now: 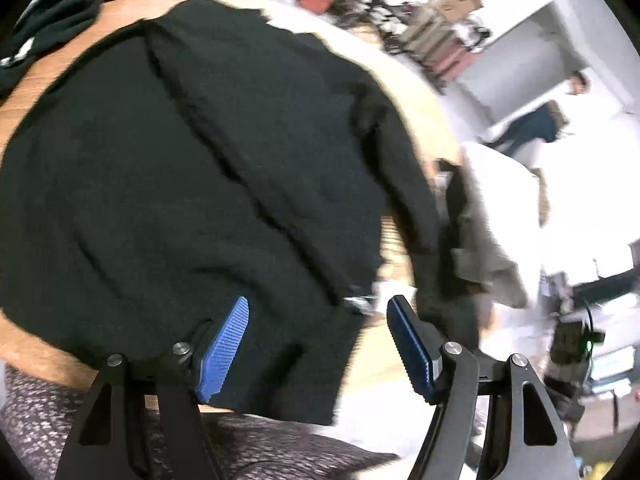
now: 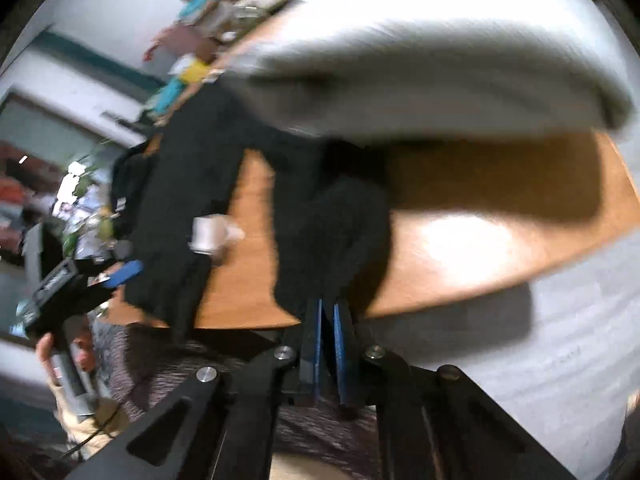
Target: Fold clothes
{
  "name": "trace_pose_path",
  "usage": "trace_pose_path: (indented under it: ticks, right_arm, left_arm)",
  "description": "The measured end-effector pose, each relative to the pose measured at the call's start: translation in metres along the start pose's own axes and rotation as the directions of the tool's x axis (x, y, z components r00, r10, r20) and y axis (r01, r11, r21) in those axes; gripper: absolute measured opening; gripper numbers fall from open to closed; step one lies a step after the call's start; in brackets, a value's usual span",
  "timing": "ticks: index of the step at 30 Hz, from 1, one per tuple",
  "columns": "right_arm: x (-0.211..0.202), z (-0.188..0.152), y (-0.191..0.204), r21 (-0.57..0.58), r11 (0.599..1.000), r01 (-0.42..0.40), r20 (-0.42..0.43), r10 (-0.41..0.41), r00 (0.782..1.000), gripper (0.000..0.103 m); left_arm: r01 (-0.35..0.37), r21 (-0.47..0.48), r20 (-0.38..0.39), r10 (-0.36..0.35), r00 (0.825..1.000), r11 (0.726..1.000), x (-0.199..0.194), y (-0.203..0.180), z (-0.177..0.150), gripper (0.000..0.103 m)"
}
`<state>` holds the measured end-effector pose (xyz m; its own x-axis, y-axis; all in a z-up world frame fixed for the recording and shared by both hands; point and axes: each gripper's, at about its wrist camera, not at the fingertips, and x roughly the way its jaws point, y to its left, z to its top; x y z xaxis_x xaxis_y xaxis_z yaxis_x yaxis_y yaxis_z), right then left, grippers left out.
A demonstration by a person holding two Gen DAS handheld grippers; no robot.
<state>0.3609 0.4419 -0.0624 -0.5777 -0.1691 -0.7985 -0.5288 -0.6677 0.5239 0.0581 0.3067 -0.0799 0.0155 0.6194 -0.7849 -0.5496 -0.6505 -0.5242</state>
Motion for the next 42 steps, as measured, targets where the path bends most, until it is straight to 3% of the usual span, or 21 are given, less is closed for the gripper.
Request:
trace_pose_path:
  ticks: [3, 5, 6, 9, 13, 16, 17, 19, 20, 25, 27, 31, 35, 37, 39, 42]
  right_arm:
    - [0.006, 0.017, 0.041, -0.129, 0.991, -0.043, 0.026, 0.047, 0.999, 0.008]
    - [0.011, 0.034, 0.070, -0.239, 0.970, 0.038, 0.084, -0.019, 0.996, 0.008]
    - [0.014, 0.042, 0.080, -0.279, 0.956, 0.087, 0.116, -0.056, 0.992, 0.008]
    - [0.035, 0.073, 0.112, -0.342, 0.935, 0.094, 0.125, -0.054, 0.991, 0.008]
    - [0.072, 0.092, 0.166, -0.446, 0.895, 0.011, 0.090, 0.032, 0.995, 0.008]
    - [0.096, 0.088, 0.209, -0.534, 0.843, -0.066, 0.027, 0.095, 0.995, 0.008]
    - [0.107, 0.084, 0.219, -0.556, 0.825, -0.101, -0.008, 0.116, 0.993, 0.013]
    - [0.123, 0.078, 0.234, -0.561, 0.812, -0.162, -0.077, 0.144, 0.987, 0.047]
    - [0.127, 0.077, 0.234, -0.554, 0.815, -0.169, -0.087, 0.146, 0.985, 0.062]
    - [0.114, 0.085, 0.208, -0.487, 0.861, -0.145, -0.028, 0.151, 0.988, 0.065]
    - [0.096, 0.095, 0.188, -0.427, 0.892, -0.151, 0.012, 0.172, 0.985, 0.072]
    - [0.061, 0.107, 0.135, -0.315, 0.949, -0.005, 0.119, 0.045, 0.992, 0.076]
    - [0.066, 0.110, 0.098, -0.199, 0.978, 0.063, 0.103, -0.043, 0.994, 0.077]
    - [0.075, 0.110, 0.091, -0.183, 0.977, 0.113, 0.086, -0.099, 0.991, 0.077]
    - [0.081, 0.112, 0.087, -0.205, 0.956, 0.208, 0.087, -0.194, 0.977, 0.077]
    - [0.086, 0.124, 0.086, -0.214, 0.944, 0.252, 0.088, -0.238, 0.967, 0.077]
  left_arm:
    - [0.077, 0.022, 0.036, -0.078, 0.996, 0.997, -0.012, -0.005, -0.004, 0.072]
    - [0.096, 0.026, 0.065, -0.098, 0.993, 0.995, -0.021, -0.005, -0.006, 0.072]
    - [0.085, 0.019, 0.075, -0.086, 0.993, 0.996, -0.025, -0.001, -0.007, 0.072]
    - [0.046, -0.017, 0.100, -0.044, 0.994, 0.999, -0.034, 0.013, -0.007, 0.072]
    - [0.051, -0.091, 0.129, -0.039, 0.991, 0.995, -0.040, 0.039, -0.008, 0.072]
    - [0.045, -0.128, 0.130, -0.028, 0.991, 0.991, -0.038, 0.051, -0.011, 0.072]
    - [0.039, -0.137, 0.131, -0.021, 0.991, 0.990, -0.037, 0.054, -0.013, 0.072]
    - [0.025, -0.153, 0.134, -0.005, 0.991, 0.988, -0.036, 0.063, -0.013, 0.072]
    - [0.015, -0.158, 0.131, 0.006, 0.991, 0.987, -0.035, 0.066, -0.013, 0.072]
    - [-0.043, -0.137, 0.092, 0.056, 0.994, 0.990, -0.019, 0.071, -0.010, 0.072]
    - [-0.043, -0.104, 0.085, 0.052, 0.995, 0.994, -0.012, 0.066, -0.005, 0.072]
    - [-0.092, -0.044, 0.110, 0.096, 0.989, 0.995, -0.002, 0.057, 0.017, 0.072]
    - [-0.158, -0.035, 0.088, 0.160, 0.983, 0.987, 0.017, 0.064, 0.050, 0.072]
    - [-0.196, -0.034, 0.071, 0.198, 0.978, 0.980, 0.030, 0.069, 0.062, 0.072]
    - [-0.185, -0.019, 0.042, 0.186, 0.982, 0.983, 0.043, 0.071, 0.071, 0.072]
    - [-0.194, 0.011, 0.048, 0.193, 0.980, 0.981, 0.052, 0.068, 0.079, 0.072]
